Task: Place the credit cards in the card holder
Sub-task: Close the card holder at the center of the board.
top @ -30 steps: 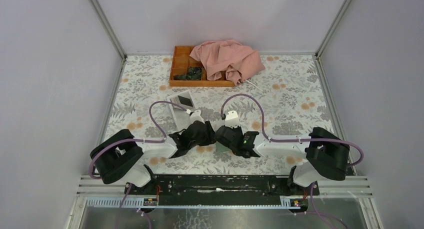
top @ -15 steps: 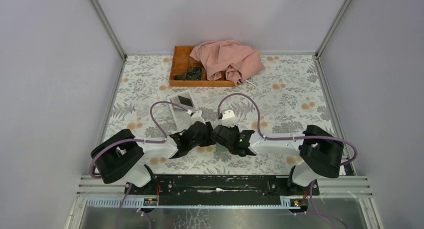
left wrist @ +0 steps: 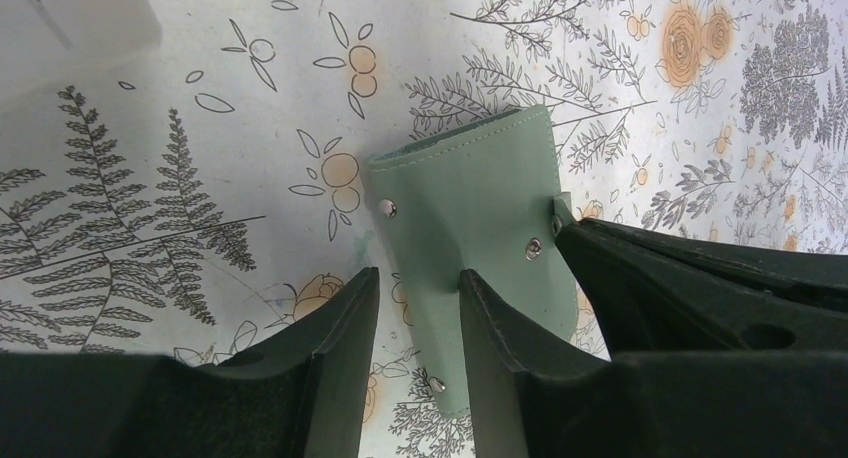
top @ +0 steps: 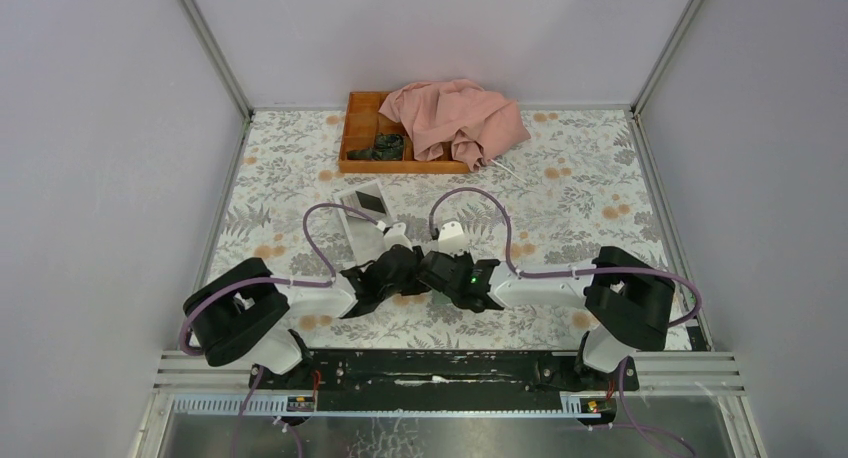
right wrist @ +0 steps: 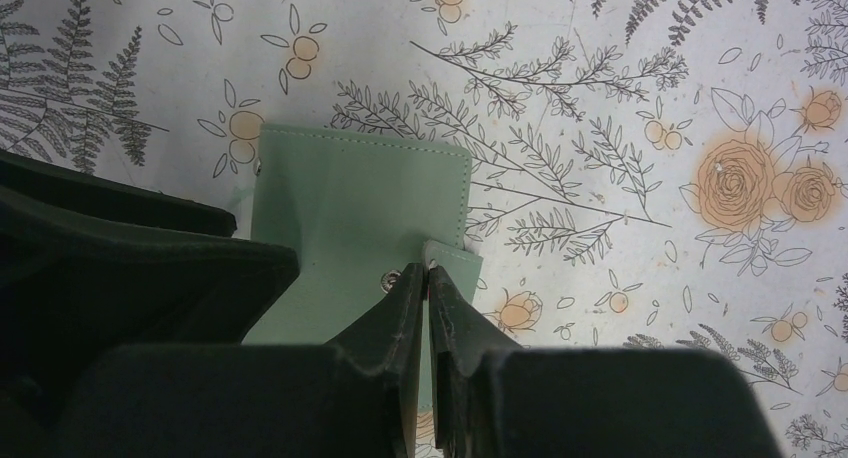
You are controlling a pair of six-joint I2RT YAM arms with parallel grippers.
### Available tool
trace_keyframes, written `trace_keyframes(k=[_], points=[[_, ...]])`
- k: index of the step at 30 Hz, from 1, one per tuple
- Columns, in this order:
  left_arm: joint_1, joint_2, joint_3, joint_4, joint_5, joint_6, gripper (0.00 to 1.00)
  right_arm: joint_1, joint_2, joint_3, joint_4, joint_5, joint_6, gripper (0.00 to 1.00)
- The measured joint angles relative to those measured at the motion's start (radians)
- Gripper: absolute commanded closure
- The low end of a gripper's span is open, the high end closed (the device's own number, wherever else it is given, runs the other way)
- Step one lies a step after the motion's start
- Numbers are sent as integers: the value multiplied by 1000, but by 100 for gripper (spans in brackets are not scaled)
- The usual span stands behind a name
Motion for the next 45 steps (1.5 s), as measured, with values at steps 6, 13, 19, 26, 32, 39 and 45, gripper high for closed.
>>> trace_keyframes(k=[6,13,19,26,32,39,45], points=[[-4,4,0,5,3,-2,58,15,16,12,-10,0,0,88],[-4,6,0,9,2,-6,58,30,23,14,-17,2,1,88],[-5,17,0,28,3,-11,59,39,25,15,-21,3,1,88],[-7,19,0,33,3,-13,59,50,29,20,-35,3,2,88],[-8,25,0,43,4,-15,59,55,31,24,-44,3,4,88],[-9,26,0,45,5,-16,60,55,31,26,-50,3,4,88],[-9,32,0,53,5,-16,60,55,31,27,-54,3,3,88]])
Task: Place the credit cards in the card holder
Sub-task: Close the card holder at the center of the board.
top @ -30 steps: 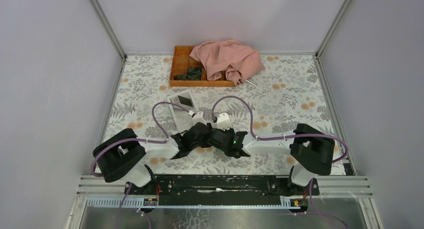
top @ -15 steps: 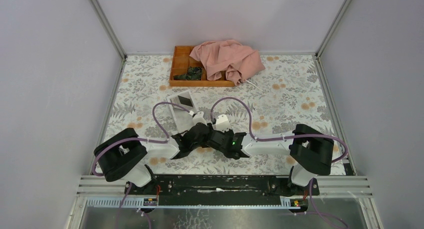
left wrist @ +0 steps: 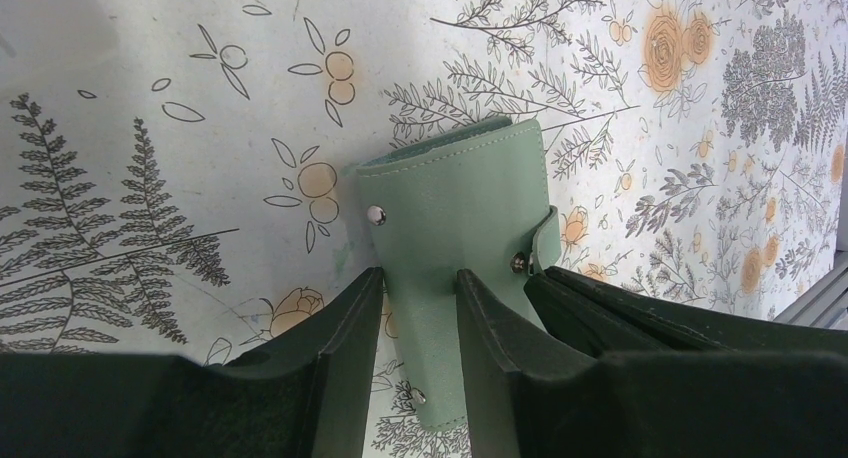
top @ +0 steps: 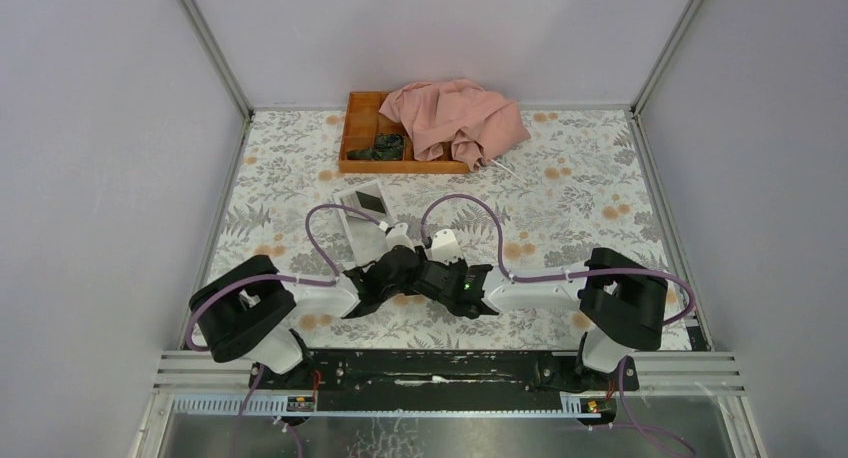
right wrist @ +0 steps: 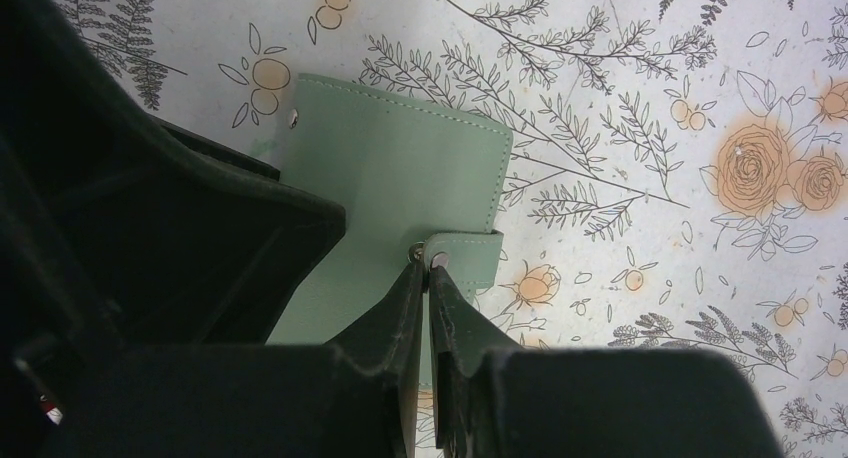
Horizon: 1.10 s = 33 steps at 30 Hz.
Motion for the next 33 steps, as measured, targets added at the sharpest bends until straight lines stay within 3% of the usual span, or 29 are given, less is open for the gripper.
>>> trace_keyframes(k=[33], points=[[0,8,0,11,8,-1,62,0,14,10,-9,5,-11,87]])
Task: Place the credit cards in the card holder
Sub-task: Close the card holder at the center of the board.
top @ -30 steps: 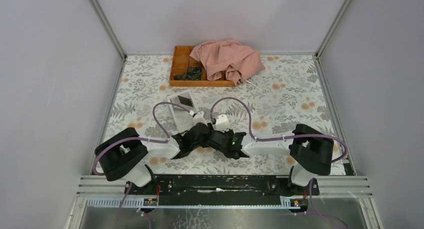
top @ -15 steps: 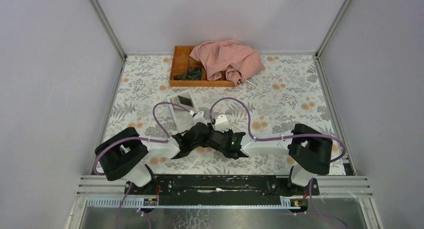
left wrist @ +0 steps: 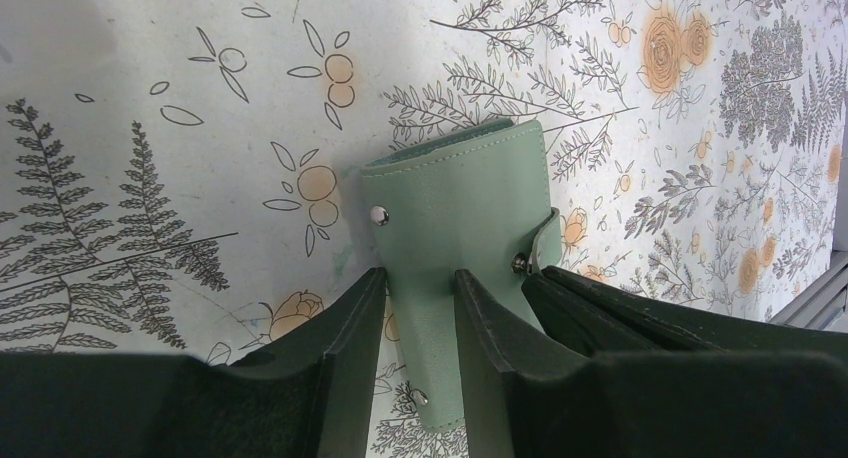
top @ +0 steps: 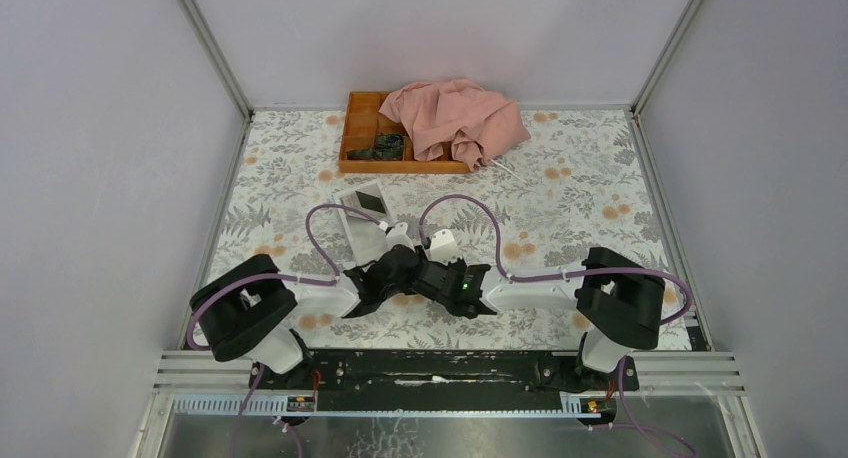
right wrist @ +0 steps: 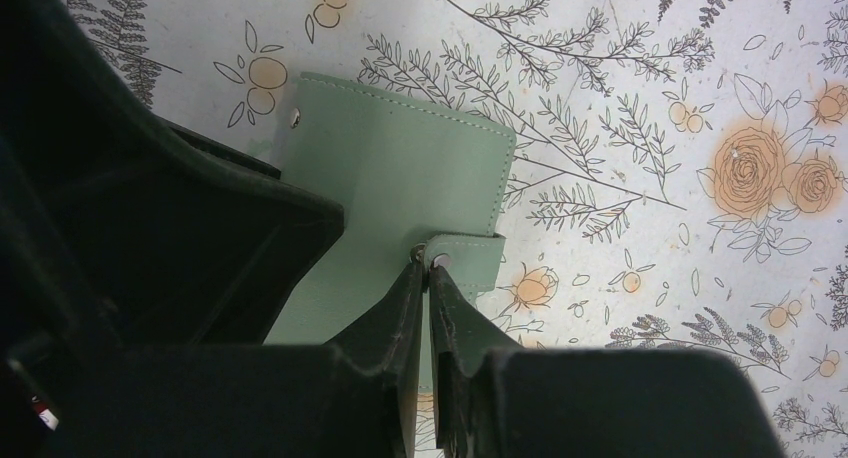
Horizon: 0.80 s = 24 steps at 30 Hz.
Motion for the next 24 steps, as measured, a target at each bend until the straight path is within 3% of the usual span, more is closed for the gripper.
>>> trace_keyframes(k=[24], points=[[0,10,0,16,1,-7,62,-1,8,12,-35,0,-5,83]])
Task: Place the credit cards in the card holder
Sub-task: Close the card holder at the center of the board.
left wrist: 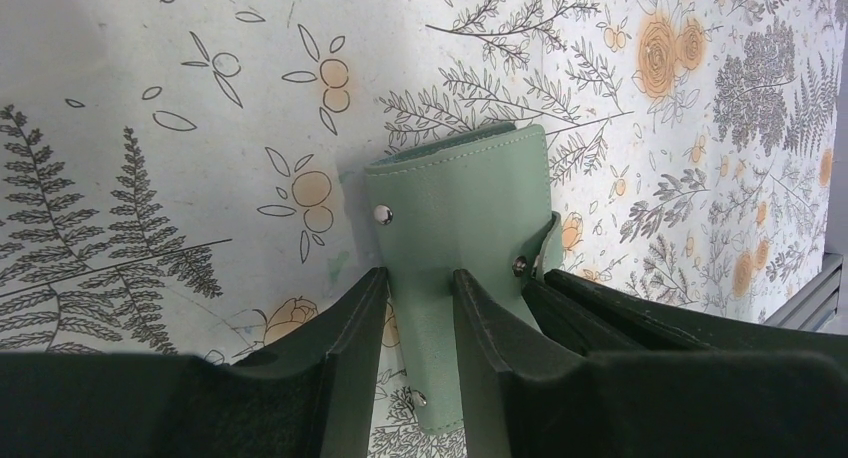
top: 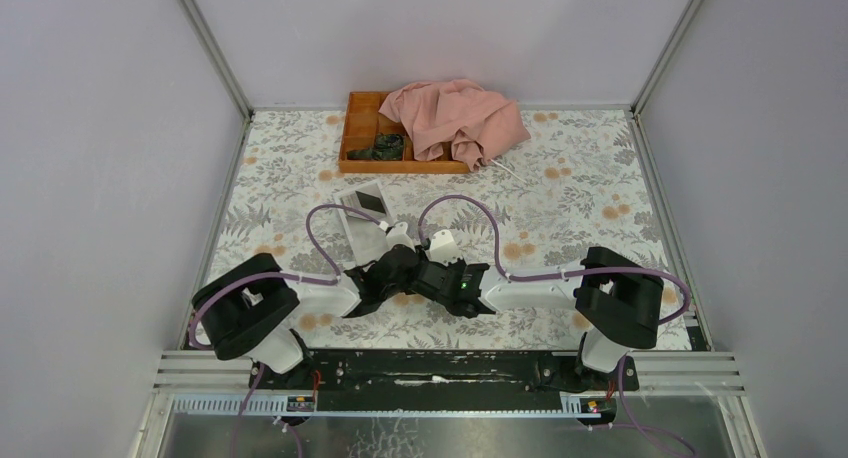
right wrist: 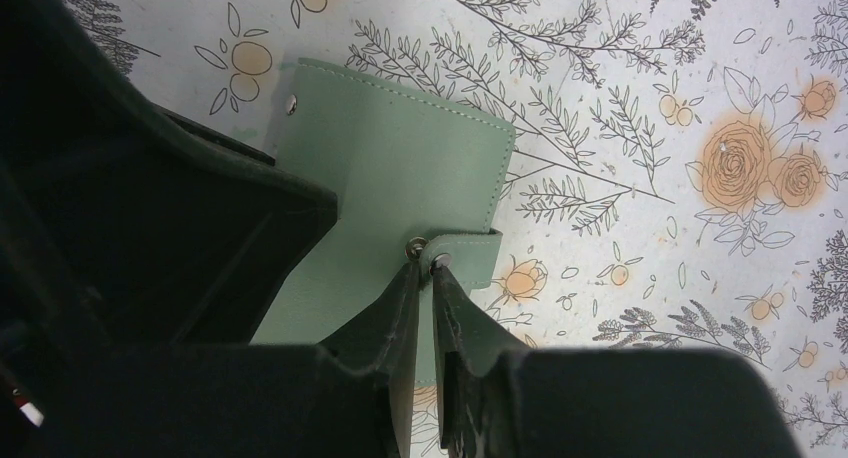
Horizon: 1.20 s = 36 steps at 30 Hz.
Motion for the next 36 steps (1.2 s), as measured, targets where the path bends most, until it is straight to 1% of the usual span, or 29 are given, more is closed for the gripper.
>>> trace_keyframes(k=[12,25,36], points=[[0,12,0,21,0,-8,63,-1,0,6,-24,1,-12,84],[0,21,0,37,0,-14,63,-1,1,17,-58,0,-29,81],[0,5,-14,36,-4,-43,75,0,7,19,-44,1,-45,87]])
